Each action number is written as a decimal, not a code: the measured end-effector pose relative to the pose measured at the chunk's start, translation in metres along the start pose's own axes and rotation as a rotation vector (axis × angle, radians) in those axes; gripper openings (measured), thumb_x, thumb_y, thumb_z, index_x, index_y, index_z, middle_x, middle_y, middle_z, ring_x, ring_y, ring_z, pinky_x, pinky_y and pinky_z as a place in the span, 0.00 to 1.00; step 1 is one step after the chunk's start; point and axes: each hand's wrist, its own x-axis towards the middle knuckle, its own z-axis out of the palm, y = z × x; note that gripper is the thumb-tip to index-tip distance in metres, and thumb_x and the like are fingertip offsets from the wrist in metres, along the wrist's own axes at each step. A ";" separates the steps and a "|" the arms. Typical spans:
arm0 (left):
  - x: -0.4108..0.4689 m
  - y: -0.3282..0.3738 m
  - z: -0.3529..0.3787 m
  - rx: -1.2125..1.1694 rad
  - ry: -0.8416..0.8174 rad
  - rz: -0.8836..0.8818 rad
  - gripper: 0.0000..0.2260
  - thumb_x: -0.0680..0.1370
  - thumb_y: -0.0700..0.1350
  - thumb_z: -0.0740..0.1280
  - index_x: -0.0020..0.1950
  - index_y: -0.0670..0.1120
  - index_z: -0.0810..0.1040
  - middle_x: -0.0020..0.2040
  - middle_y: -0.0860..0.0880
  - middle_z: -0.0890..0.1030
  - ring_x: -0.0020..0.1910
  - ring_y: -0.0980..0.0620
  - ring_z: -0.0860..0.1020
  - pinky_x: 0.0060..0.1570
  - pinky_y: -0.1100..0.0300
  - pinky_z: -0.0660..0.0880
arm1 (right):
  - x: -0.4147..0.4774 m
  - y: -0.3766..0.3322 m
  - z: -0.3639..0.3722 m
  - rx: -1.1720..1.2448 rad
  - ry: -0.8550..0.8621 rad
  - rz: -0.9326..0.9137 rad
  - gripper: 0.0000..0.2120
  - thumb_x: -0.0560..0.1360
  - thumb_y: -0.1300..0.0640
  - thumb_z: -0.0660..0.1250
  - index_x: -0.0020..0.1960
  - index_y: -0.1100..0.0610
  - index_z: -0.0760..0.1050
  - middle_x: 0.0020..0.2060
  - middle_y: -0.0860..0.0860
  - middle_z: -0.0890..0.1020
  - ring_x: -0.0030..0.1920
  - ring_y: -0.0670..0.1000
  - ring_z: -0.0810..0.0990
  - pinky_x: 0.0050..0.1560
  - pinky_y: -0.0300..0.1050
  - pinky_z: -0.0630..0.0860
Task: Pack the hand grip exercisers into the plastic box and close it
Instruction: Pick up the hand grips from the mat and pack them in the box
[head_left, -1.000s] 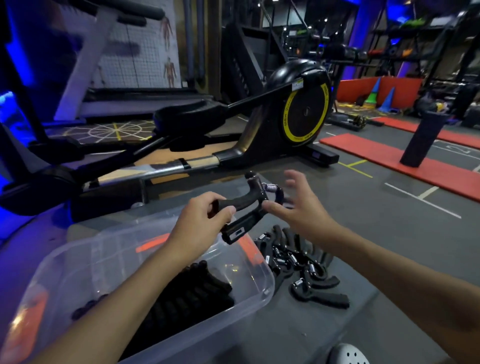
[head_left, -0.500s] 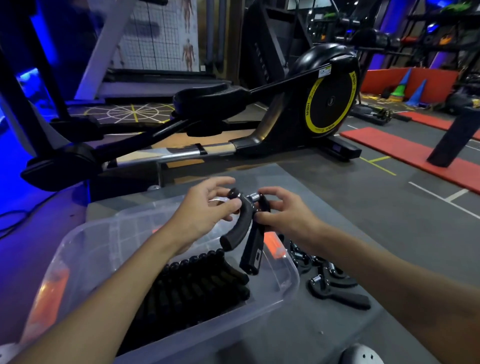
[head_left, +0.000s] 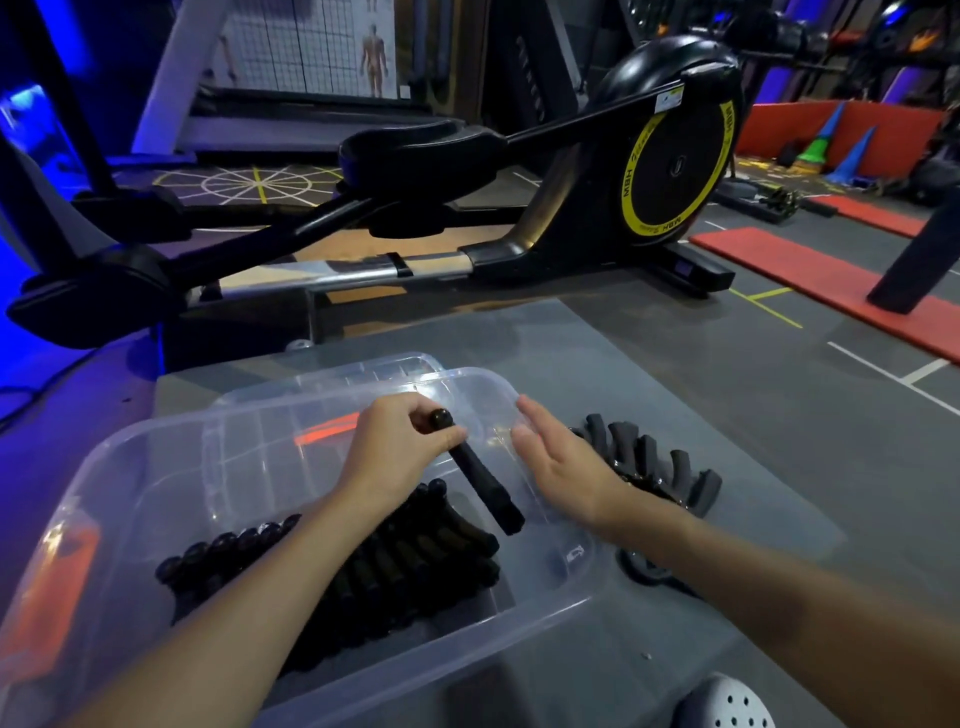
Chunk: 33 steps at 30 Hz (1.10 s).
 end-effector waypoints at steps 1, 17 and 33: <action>-0.001 -0.004 0.006 0.037 0.003 -0.004 0.08 0.67 0.46 0.80 0.38 0.48 0.82 0.35 0.51 0.83 0.37 0.49 0.82 0.44 0.49 0.79 | -0.001 0.002 0.002 -0.023 0.005 -0.012 0.27 0.82 0.47 0.53 0.78 0.54 0.54 0.76 0.47 0.61 0.73 0.42 0.60 0.69 0.35 0.55; 0.013 -0.062 0.050 0.443 -0.115 -0.095 0.11 0.70 0.54 0.75 0.40 0.50 0.76 0.41 0.52 0.81 0.42 0.48 0.79 0.45 0.52 0.76 | 0.001 0.010 0.005 -0.007 0.045 -0.041 0.27 0.81 0.44 0.56 0.77 0.50 0.56 0.73 0.45 0.66 0.70 0.43 0.66 0.72 0.46 0.64; -0.010 -0.054 0.046 0.638 -0.448 -0.059 0.40 0.54 0.77 0.68 0.56 0.54 0.66 0.52 0.58 0.75 0.56 0.52 0.74 0.61 0.50 0.65 | 0.001 0.012 0.006 -0.022 0.046 -0.059 0.27 0.81 0.43 0.55 0.78 0.49 0.55 0.75 0.45 0.62 0.74 0.45 0.62 0.74 0.52 0.62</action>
